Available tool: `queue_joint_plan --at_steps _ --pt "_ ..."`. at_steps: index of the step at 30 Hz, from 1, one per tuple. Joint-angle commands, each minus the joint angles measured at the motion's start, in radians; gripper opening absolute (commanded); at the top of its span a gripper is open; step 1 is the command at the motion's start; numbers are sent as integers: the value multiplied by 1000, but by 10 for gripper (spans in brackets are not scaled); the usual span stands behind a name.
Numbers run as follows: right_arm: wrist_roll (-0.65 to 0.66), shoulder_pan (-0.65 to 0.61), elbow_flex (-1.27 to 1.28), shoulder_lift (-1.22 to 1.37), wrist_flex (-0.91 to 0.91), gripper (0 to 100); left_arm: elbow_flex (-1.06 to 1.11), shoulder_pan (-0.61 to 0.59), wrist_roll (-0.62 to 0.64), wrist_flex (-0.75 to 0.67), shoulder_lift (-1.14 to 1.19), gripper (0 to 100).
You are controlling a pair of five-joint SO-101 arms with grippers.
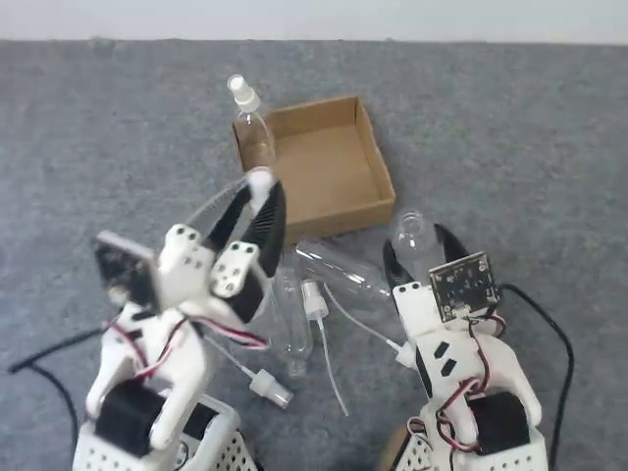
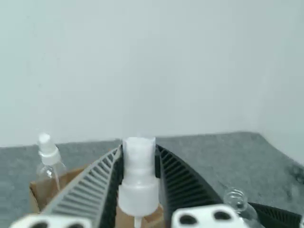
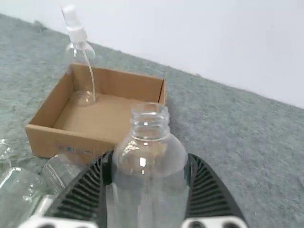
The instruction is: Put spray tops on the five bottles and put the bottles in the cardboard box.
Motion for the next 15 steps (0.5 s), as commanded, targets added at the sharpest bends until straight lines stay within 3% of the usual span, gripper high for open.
queue_joint_plan --at_steps 1,15 --pt "0 -54 -3 -22 -73 6 21 -49 6 -29 -123 12" --pt "32 -406 262 -21 -533 6 97 -226 121 -28 -324 12"
